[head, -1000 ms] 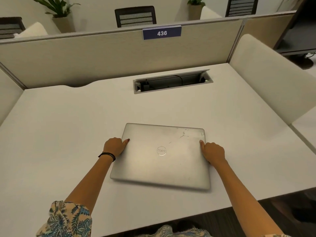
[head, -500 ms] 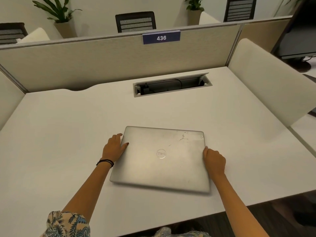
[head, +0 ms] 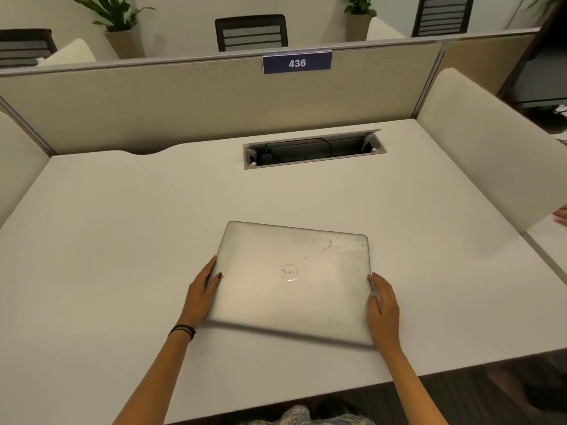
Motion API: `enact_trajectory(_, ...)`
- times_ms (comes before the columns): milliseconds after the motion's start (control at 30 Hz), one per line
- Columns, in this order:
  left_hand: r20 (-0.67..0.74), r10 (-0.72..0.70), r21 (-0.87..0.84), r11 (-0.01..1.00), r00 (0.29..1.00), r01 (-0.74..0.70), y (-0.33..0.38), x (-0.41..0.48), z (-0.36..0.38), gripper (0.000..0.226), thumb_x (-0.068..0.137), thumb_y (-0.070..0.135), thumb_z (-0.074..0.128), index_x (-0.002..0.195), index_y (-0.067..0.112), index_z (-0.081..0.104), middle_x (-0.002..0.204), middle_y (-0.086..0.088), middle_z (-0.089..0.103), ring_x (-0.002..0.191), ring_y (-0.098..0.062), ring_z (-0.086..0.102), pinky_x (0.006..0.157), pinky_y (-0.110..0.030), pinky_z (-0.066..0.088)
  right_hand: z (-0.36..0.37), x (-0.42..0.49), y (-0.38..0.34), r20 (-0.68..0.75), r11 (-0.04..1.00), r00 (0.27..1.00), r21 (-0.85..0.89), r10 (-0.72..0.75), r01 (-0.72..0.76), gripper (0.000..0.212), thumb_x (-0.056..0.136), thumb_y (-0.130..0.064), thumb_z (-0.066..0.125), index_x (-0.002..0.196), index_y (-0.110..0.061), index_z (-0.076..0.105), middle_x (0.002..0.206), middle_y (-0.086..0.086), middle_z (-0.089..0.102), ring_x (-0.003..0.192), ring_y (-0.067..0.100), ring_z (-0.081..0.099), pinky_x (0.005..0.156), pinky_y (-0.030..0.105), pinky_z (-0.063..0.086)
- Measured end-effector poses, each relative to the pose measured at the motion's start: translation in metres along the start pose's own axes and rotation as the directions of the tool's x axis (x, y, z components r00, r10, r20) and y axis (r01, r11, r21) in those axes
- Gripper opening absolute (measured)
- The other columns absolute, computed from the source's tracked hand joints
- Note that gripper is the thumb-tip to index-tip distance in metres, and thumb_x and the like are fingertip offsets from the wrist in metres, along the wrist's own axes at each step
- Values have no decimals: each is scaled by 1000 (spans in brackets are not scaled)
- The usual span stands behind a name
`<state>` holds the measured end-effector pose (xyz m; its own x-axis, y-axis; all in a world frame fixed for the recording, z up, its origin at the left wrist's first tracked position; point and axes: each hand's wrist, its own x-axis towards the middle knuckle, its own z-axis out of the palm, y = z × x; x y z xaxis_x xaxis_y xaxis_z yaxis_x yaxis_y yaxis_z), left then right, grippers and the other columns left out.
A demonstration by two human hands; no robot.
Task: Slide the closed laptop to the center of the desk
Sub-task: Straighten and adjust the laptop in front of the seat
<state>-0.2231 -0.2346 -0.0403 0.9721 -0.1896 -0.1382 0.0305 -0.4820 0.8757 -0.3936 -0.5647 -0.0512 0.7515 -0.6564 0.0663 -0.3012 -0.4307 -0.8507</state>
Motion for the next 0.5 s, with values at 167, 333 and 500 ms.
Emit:
enact_trajectory(167, -73, -12, -80, 997, 997, 6, -1, -4, 3, 43, 95, 20, 52, 138, 19, 45, 144, -1, 46, 131, -14, 43, 112, -33, 32, -1, -1, -7, 102, 1000, 995, 31, 0, -3, 43, 92, 0, 43, 134, -8, 45, 146, 8, 39, 130, 9, 33, 109, 27, 25)
enact_trajectory(333, -133, -56, -196, 980, 990, 29, -3, -15, 8, 40, 94, 18, 54, 134, 18, 50, 140, 0, 51, 127, -11, 46, 107, -27, 35, 6, -11, -9, 62, 998, 997, 27, 53, -55, 45, 94, 4, 33, 136, -8, 42, 149, 11, 35, 137, 19, 32, 110, 26, 22)
enact_trajectory(500, -210, -60, -214, 977, 976, 14, -5, -29, 14, 37, 95, 16, 52, 132, 17, 53, 137, 1, 53, 126, -9, 48, 105, -22, 36, 10, -29, -7, 37, 998, 998, 44, 47, -48, 46, 94, 5, 32, 135, -10, 44, 150, 10, 32, 133, 11, 28, 111, 29, 23)
